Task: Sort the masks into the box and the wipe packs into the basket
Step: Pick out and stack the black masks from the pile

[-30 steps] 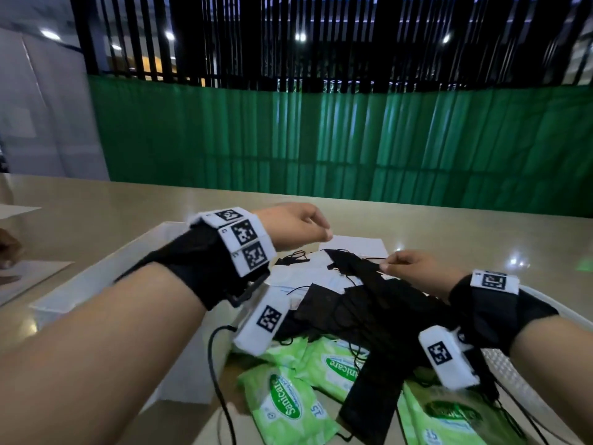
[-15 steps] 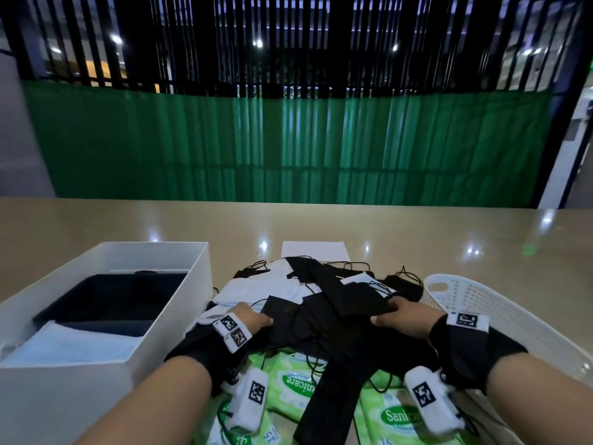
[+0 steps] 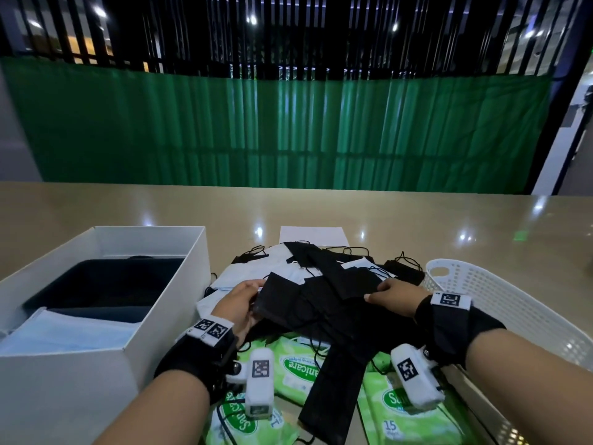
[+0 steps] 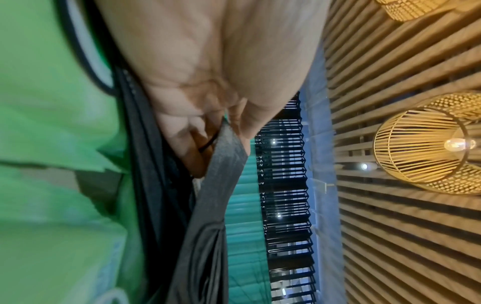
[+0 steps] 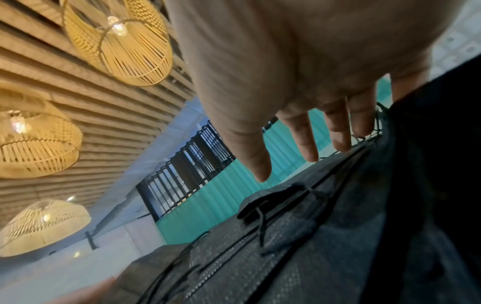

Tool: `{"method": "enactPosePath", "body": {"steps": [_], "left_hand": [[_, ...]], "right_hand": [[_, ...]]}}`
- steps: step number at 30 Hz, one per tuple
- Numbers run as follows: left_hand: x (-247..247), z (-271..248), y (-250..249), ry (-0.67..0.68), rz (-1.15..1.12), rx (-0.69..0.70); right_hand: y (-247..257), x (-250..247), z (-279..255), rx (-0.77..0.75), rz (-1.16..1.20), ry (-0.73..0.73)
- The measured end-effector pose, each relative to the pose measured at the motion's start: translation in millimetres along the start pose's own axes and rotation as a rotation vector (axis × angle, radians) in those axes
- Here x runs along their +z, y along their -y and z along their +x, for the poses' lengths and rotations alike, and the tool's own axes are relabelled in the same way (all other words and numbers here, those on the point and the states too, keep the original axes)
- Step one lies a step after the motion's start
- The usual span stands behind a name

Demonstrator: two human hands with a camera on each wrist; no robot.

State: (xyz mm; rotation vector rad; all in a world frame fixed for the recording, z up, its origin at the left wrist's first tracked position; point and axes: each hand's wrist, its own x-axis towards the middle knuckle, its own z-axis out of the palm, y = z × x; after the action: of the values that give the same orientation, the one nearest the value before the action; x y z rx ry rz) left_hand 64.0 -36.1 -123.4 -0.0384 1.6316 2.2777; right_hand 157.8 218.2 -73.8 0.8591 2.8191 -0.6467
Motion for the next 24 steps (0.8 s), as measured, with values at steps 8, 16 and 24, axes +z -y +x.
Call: {"method": "enactPosePath", "body": {"steps": [8, 16, 24], "left_hand": [[-4.6, -3.1, 2.4, 0.171, 0.133, -0.052], [-6.5, -6.1, 2.4, 0.161, 0.178, -0.012], [-8.3, -16.1, -0.9, 0.089, -0.234, 0.017]], "right_hand": [[35.9, 2.0, 5.2, -0.105, -0.010, 0.009], [46.3, 11.8, 24.7, -0.148, -0.025, -0.015], [49.9, -6.9, 4.2, -0.291, 0.855, -0.138]]}}
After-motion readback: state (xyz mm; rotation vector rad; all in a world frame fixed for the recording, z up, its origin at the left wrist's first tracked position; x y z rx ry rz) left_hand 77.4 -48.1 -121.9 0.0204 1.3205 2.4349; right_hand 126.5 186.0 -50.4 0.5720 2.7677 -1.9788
